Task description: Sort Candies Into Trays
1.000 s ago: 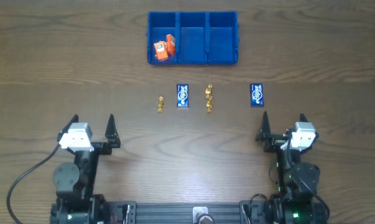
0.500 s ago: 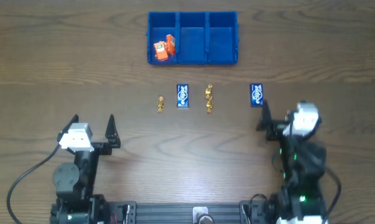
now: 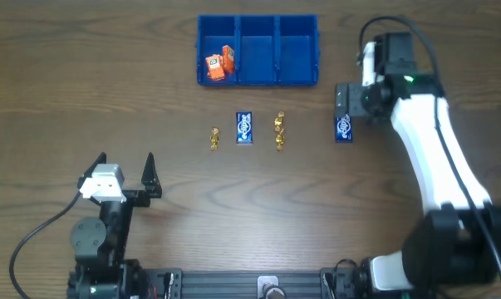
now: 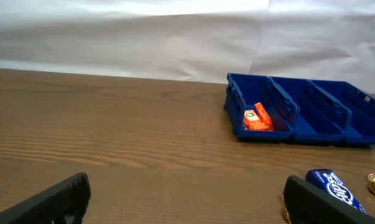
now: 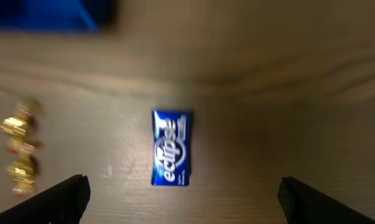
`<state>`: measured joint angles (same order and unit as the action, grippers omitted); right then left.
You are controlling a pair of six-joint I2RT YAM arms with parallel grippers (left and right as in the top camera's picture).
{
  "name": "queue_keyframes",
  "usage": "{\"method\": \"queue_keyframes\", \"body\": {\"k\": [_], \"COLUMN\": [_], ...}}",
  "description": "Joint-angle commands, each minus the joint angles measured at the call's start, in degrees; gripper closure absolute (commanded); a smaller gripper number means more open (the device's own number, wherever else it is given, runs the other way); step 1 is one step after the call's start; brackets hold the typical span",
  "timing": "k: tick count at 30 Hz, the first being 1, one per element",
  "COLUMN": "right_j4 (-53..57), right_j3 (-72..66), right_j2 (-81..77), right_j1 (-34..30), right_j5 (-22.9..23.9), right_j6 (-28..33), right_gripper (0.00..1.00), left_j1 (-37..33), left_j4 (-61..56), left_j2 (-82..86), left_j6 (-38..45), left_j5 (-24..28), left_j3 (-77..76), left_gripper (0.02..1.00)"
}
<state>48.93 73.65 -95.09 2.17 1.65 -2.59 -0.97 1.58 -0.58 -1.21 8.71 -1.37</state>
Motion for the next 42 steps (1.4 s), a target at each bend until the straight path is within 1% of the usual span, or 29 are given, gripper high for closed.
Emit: {"method": "queue_keyframes", "body": {"k": [1,7,13,16,18,20,22,23,26,33,35,38,39,42], "right_j4": [1.5,1.4,0.4,0.1,-0.3,-0.6,-0.6,-0.6,-0.7,-1.9,-2.2,-2.6,-2.4,0.3], "right_j3": [0.7,0.6,0.6,0.6,0.6,0.6,0.6,0.6,0.6,0.9,1.8,5.7,8.0,18.7], "right_j2": [-8.5,-16.3,-19.1,-19.9,-20.0,-20.0,-20.0,-20.0,-20.0,-19.3,-17.6,-13.2,-12.0,-11.2], "right_j1": [0.1,0.0,0.0,0.0,0.0,0.0,0.0,0.0,0.1,0.5,1.7,4.9,6.3,12.5], "right_j5": [-1.4,-2.8,-2.8,-2.8,-2.8,-2.8,-2.8,-2.8,-2.8,-2.9,-2.9,-2.6,-1.7,5.4], "right_j6": [-2.1,-2.1,-2.1,-2.2,-2.5,-2.5,-2.5,-2.5,-2.5,-2.8,-3.6,-5.2,-5.9,-9.7], "right_gripper": [0.001,0.001,0.001,0.042,0.102,0.198,0.356,0.452,0.599,0.709,0.761,0.763,0.761,0.761], "left_j1": [-0.2,-0.2,-0.2,-0.2,-0.2,-0.2,-0.2,-0.2,-0.2,-0.2,-0.2,-0.2,-0.2,-0.2], "left_j4": [2.0,2.0,2.0,2.0,2.0,2.0,2.0,2.0,2.0,2.0,2.0,2.0,2.0,2.0], "left_j2": [0.4,0.4,0.4,0.4,0.4,0.4,0.4,0.4,0.4,0.4,0.4,0.4,0.4,0.4], "left_j6": [0.8,0.8,0.8,0.8,0.8,0.8,0.8,0.8,0.8,0.9,0.8,0.8,0.8,0.8], "left_j5": [1.2,1.2,1.2,1.2,1.2,1.2,1.2,1.2,1.2,1.2,1.2,1.2,1.2,1.2], "left_j3": [1.1,1.1,1.1,1.1,1.1,1.1,1.1,1.1,1.1,1.1,1.1,1.1,1.1,1.1], "left_gripper": [0.020,0.020,0.020,0.020,0.020,0.020,0.020,0.020,0.020,0.020,0.020,0.023,0.020,0.020]}}
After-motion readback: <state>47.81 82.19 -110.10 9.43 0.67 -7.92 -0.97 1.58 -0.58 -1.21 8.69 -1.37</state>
